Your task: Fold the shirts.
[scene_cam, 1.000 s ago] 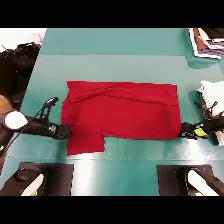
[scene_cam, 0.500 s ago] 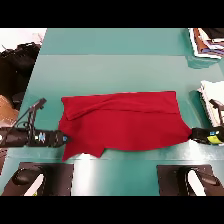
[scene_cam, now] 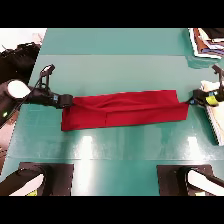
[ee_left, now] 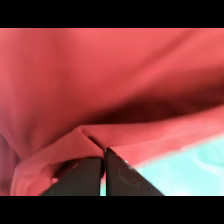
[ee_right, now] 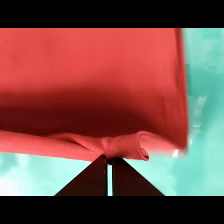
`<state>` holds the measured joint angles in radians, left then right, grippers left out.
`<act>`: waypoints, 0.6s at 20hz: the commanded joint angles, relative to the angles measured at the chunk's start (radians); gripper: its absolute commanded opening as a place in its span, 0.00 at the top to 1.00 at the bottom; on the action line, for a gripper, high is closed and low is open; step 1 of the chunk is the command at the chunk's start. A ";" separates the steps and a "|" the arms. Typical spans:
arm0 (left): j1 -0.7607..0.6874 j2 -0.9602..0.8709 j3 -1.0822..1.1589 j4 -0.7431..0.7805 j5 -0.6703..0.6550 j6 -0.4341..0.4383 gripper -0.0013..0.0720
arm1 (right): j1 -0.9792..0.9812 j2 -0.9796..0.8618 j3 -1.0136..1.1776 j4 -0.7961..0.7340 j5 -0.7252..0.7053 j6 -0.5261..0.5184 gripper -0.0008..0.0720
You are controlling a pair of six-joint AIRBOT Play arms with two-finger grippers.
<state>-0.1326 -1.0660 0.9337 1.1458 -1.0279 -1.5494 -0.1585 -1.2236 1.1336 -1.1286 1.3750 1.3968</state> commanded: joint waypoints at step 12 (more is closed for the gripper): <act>0.000 -0.144 0.121 -0.154 0.138 0.014 0.95 | -0.132 -0.462 0.366 0.126 0.148 -0.135 0.32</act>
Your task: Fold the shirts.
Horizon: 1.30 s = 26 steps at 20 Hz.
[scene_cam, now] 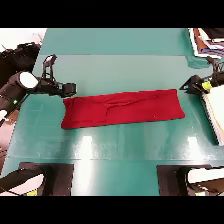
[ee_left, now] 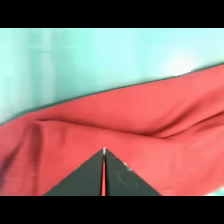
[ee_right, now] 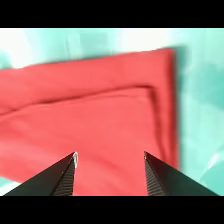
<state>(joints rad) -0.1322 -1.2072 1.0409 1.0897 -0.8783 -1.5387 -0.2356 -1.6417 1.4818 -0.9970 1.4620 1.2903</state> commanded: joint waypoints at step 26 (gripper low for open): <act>-0.474 -0.603 0.463 -0.172 0.051 0.017 0.95 | 0.176 0.152 0.039 0.448 0.061 -0.167 0.96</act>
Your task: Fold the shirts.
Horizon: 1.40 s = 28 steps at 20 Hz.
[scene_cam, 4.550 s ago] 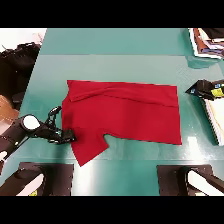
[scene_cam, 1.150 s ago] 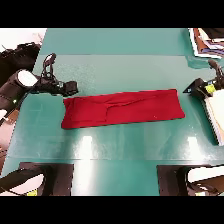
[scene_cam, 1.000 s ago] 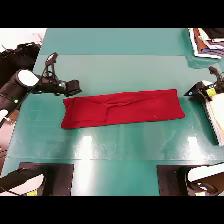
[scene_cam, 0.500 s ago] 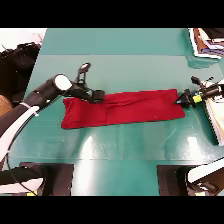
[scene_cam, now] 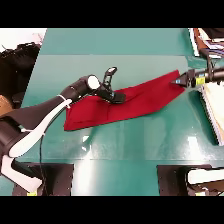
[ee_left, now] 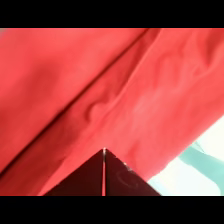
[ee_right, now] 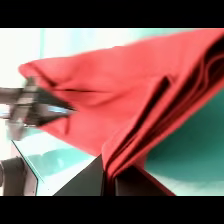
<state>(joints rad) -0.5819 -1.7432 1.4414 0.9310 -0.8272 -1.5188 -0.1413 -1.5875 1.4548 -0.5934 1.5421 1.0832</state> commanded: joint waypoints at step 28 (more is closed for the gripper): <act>0.585 0.601 0.114 0.510 -0.344 -0.043 0.95 | 1.087 -0.244 0.384 0.008 -0.462 0.006 0.48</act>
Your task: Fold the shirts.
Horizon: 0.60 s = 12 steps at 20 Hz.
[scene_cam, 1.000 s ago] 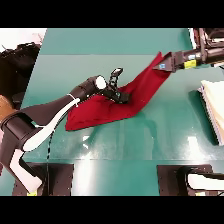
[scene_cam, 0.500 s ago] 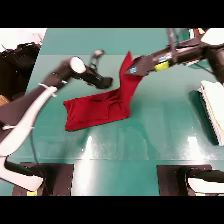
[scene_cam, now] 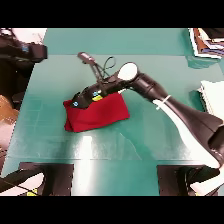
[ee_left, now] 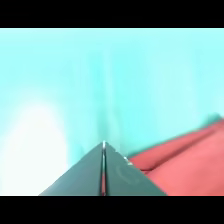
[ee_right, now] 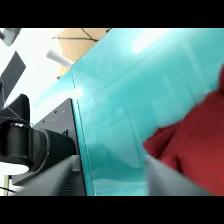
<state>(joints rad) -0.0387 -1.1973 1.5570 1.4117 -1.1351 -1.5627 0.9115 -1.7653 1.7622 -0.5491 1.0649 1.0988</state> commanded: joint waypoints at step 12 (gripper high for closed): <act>0.039 0.053 -0.008 -0.068 -0.068 0.000 0.95 | -0.550 0.179 -0.517 -0.201 0.079 0.076 0.07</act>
<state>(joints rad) -0.0006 -1.1450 1.5490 1.3788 -1.2129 -1.5635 0.5034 -1.6226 1.3979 -0.7845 1.1805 1.1660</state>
